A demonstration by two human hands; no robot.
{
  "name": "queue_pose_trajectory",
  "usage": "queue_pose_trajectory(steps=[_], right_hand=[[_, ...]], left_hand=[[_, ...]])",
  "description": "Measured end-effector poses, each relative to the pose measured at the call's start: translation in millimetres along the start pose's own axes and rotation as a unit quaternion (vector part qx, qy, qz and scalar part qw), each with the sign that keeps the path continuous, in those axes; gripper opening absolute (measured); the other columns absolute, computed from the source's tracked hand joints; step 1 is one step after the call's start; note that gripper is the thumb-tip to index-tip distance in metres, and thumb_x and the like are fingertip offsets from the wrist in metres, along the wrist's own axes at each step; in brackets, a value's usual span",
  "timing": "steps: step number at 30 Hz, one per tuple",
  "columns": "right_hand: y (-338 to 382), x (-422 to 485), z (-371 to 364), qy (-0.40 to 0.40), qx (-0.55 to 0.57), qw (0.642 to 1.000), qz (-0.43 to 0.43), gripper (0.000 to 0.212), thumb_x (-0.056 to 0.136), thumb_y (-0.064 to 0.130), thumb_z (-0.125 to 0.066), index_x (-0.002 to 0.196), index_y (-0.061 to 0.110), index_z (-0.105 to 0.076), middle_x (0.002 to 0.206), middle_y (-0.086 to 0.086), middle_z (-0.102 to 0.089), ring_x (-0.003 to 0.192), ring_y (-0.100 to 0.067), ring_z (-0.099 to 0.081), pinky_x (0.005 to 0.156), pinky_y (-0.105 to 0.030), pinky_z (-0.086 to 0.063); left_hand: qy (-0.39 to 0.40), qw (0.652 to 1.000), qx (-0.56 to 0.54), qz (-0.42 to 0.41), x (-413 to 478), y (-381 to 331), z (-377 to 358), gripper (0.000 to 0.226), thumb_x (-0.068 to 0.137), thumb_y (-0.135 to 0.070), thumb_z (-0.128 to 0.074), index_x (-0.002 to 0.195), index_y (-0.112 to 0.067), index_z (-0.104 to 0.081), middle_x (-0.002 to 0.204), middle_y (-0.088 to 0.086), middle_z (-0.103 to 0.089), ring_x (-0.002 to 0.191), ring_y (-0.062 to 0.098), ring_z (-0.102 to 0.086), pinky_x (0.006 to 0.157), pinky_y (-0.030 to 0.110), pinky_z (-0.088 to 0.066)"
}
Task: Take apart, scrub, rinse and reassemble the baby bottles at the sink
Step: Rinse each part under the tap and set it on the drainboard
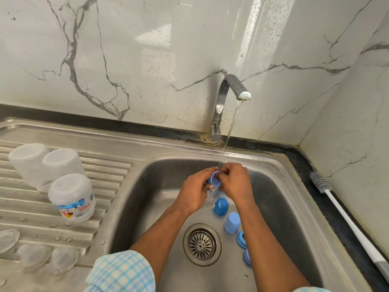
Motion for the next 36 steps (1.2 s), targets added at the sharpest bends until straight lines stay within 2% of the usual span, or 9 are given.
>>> queue_pose_trajectory(steps=[4,7,9,13,18,21,24,31,36], right_hand=[[-1,1,2,0.002,0.023,1.0,0.006,0.015,0.091,0.003,-0.058,0.095,0.007,-0.072,0.087,-0.011,-0.071,0.081,-0.023,-0.068,0.08,-0.042,-0.059],[0,1,5,-0.046,0.085,0.995,-0.023,0.02,0.091,-0.001,-0.056,0.1,0.009,-0.071,0.089,-0.005,-0.07,0.084,-0.019,-0.068,0.082,-0.038,-0.059],[-1,1,7,-0.052,0.128,0.99,-0.034,0.022,0.091,-0.003,-0.056,0.101,0.01,-0.071,0.091,-0.004,-0.07,0.086,-0.019,-0.068,0.084,-0.038,-0.059],[0,0,6,0.01,0.191,0.98,-0.045,0.018,0.093,0.007,-0.056,0.105,0.014,-0.069,0.101,-0.007,-0.071,0.09,-0.017,-0.068,0.081,-0.032,-0.059],[2,-5,3,0.08,0.213,0.974,0.008,0.032,0.087,0.025,-0.074,0.117,0.02,-0.066,0.102,0.006,-0.069,0.096,-0.008,-0.066,0.074,-0.015,-0.054],[-1,-2,3,0.11,0.241,0.964,0.003,0.034,0.086,0.023,-0.075,0.12,0.018,-0.07,0.108,0.001,-0.073,0.102,-0.013,-0.068,0.093,-0.031,-0.056],[-9,-1,10,0.105,0.291,0.951,-0.019,0.021,0.093,0.023,-0.067,0.109,0.012,-0.075,0.099,-0.003,-0.077,0.095,-0.016,-0.072,0.095,-0.038,-0.056],[-11,4,10,0.053,0.336,0.937,-0.078,0.02,0.097,0.025,-0.06,0.091,0.013,-0.075,0.09,-0.009,-0.076,0.095,-0.029,-0.071,0.09,-0.041,-0.058],[-6,-1,8,0.092,0.326,0.94,-0.046,0.015,0.093,0.024,-0.066,0.101,0.014,-0.075,0.097,-0.004,-0.076,0.098,-0.02,-0.071,0.094,-0.037,-0.055]], left_hand=[[-0.025,0.998,-0.032,0.042,4,-1,-1,0.053,0.088,0.013,-0.058,0.133,-0.015,-0.06,0.121,0.002,-0.068,0.106,0.008,-0.064,0.089,0.008,-0.045],[-0.047,0.972,-0.183,0.141,8,-2,-5,0.055,0.087,0.002,-0.069,0.136,-0.018,-0.056,0.117,0.003,-0.07,0.104,0.013,-0.068,0.089,0.026,-0.057],[-0.044,0.955,-0.231,0.182,8,-5,-7,0.041,0.088,-0.007,-0.071,0.127,-0.016,-0.062,0.106,0.005,-0.074,0.096,0.016,-0.071,0.082,0.028,-0.059],[-0.066,0.953,-0.235,0.181,7,-4,-3,0.016,0.093,-0.009,-0.066,0.107,-0.013,-0.072,0.095,0.004,-0.076,0.089,0.017,-0.073,0.08,0.029,-0.06],[-0.03,0.946,-0.261,0.19,7,-6,-2,0.027,0.092,0.004,-0.059,0.109,-0.014,-0.07,0.097,0.001,-0.074,0.091,0.011,-0.069,0.078,0.022,-0.055],[0.004,0.945,-0.26,0.199,5,-1,-1,0.027,0.093,-0.005,-0.063,0.115,-0.019,-0.07,0.107,0.0,-0.074,0.105,0.014,-0.068,0.093,0.029,-0.054],[0.034,0.945,-0.252,0.207,4,4,-1,0.026,0.092,-0.003,-0.065,0.116,-0.013,-0.069,0.113,0.005,-0.072,0.112,0.021,-0.065,0.099,0.032,-0.052],[0.074,0.921,-0.318,0.213,5,0,-1,0.022,0.096,0.002,-0.056,0.116,-0.004,-0.064,0.11,0.013,-0.071,0.102,0.018,-0.067,0.097,0.034,-0.054],[0.026,0.918,-0.322,0.232,8,-4,2,0.021,0.098,-0.001,-0.054,0.115,-0.009,-0.064,0.112,0.009,-0.07,0.101,0.018,-0.069,0.089,0.03,-0.056]])
Point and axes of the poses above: each hand's wrist, its own x-axis towards the middle knuckle, its own z-axis out of the back of the hand, y = z × x, the point moved 1 cm from there along x, towards the middle knuckle
